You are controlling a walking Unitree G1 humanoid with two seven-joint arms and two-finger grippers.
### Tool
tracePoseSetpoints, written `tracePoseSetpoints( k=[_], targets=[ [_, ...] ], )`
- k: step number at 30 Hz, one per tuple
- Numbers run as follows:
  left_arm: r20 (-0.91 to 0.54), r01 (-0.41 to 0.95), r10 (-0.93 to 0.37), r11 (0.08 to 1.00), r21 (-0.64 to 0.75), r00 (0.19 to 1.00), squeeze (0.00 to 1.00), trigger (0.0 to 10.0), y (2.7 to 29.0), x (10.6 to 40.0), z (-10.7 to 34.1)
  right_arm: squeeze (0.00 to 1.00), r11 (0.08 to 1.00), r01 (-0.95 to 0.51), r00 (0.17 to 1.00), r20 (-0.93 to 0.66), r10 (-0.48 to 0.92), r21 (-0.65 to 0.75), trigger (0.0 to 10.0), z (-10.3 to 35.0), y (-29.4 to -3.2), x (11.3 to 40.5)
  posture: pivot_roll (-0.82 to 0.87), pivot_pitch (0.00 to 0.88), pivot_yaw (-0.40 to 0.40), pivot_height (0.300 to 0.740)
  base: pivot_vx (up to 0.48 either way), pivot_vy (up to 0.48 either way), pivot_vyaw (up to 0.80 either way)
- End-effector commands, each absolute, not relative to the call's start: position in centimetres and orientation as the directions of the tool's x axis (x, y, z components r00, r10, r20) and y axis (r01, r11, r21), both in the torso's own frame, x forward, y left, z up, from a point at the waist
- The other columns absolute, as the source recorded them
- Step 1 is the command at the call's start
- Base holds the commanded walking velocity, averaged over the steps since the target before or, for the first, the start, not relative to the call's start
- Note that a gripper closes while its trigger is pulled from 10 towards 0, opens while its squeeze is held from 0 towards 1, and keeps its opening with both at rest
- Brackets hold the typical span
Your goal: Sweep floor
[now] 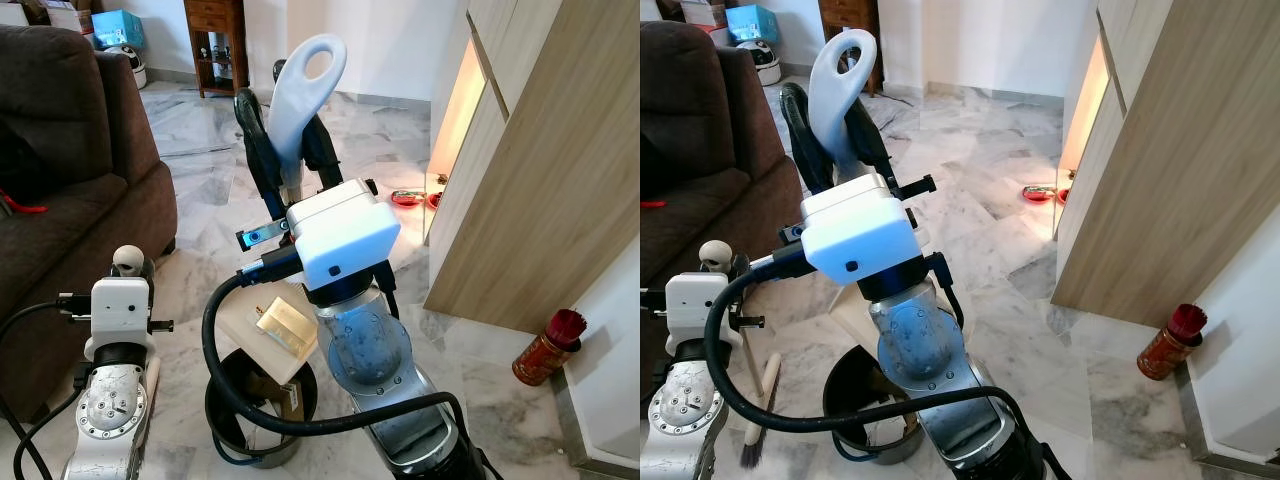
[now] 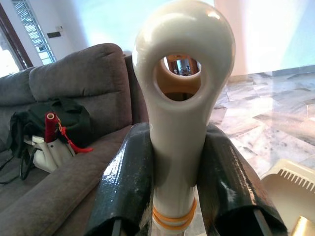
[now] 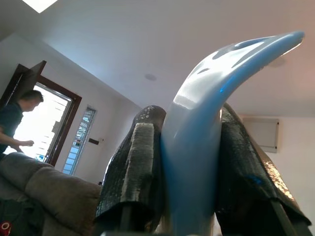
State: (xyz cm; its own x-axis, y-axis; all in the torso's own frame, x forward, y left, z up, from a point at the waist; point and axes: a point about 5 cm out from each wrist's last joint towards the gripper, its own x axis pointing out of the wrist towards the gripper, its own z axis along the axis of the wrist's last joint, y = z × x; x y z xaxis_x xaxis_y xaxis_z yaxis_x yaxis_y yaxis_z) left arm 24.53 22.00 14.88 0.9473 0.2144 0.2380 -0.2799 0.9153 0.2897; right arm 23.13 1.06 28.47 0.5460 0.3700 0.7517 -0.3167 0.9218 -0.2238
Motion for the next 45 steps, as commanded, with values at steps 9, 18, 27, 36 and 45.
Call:
tracePoseSetpoints(
  k=[9, 18, 27, 36, 45],
  targets=[
    [0.318, -0.275, 0.176, 0.913, 0.301, 0.932, 0.0, 10.0, 21.47, 25.02, 16.33, 0.0, 0.91, -0.315, 0.411, 0.825, 0.387, -0.27, 10.0, 30.56, 1.57, 21.48, 0.04, 0.0, -0.023, 0.74, 0.0, 0.0, 0.0],
    [0.317, -0.277, 0.179, 0.913, 0.298, 0.931, 0.0, 10.0, 21.43, 25.07, 16.3, 0.0, 0.906, -0.331, 0.431, 0.813, 0.393, -0.262, 10.0, 30.39, 1.59, 21.78, 0.04, 0.0, -0.026, 0.74, 0.0, 0.0, 0.0],
    [0.32, -0.278, 0.179, 0.913, 0.298, 0.931, 0.0, 10.0, 21.43, 25.05, 16.31, 0.0, 0.909, -0.31, 0.416, 0.821, 0.392, -0.277, 10.0, 30.48, 1.56, 21.63, 0.04, 0.0, -0.026, 0.74, 0.0, 0.0, 0.0],
    [0.318, -0.278, 0.179, 0.913, 0.299, 0.931, 0.0, 10.0, 21.39, 25.02, 16.3, 0.0, 0.918, -0.284, 0.418, 0.826, 0.379, -0.277, 10.0, 30.51, 1.29, 21.7, 0.04, 0.0, -0.027, 0.74, 0.0, 0.0, 0.0],
    [0.319, -0.279, 0.181, 0.913, 0.298, 0.93, 0.0, 10.0, 21.42, 25.05, 16.32, 0.0, 0.909, -0.35, 0.464, 0.802, 0.377, -0.225, 10.0, 30.29, 1.5, 22.07, 0.04, 0.0, -0.027, 0.74, 0.0, 0.0, 0.0]
  ],
)
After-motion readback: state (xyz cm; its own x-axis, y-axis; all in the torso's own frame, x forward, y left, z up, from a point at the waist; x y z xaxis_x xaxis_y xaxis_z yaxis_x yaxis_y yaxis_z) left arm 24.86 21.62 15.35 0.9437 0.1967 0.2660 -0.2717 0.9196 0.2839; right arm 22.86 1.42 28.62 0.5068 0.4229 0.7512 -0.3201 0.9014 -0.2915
